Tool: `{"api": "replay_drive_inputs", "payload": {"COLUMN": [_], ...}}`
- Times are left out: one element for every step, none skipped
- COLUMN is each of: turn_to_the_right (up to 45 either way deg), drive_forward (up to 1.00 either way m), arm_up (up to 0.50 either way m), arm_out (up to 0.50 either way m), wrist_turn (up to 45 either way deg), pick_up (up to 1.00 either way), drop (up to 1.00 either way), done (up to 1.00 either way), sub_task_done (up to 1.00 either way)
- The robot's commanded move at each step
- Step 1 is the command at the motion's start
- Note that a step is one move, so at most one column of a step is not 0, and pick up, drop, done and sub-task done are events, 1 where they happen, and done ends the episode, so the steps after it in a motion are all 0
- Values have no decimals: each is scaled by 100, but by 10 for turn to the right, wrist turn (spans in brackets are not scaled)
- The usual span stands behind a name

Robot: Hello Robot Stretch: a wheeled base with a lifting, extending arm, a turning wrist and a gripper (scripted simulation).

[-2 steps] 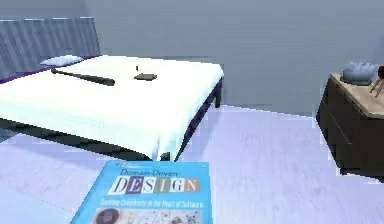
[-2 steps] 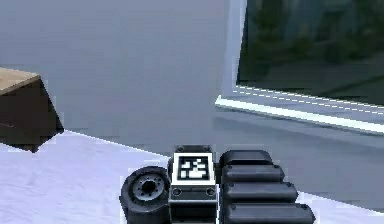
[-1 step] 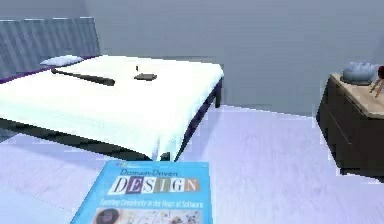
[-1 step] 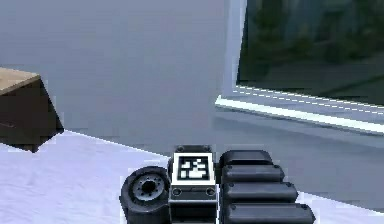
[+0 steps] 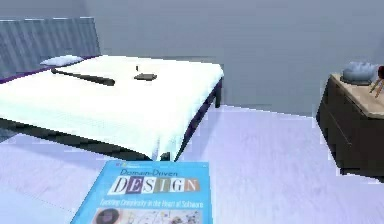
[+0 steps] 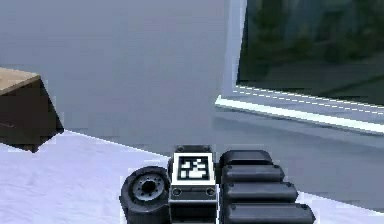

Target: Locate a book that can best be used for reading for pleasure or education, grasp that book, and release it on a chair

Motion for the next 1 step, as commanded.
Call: {"api": "replay_drive_inputs", "payload": {"turn_to_the_right": [-270], "drive_forward": [0], "arm_up": [0], "arm_out": [0], "wrist_turn": [0], "pick_up": [0], "drop": [0], "done": [0], "sub_task_done": [0]}}
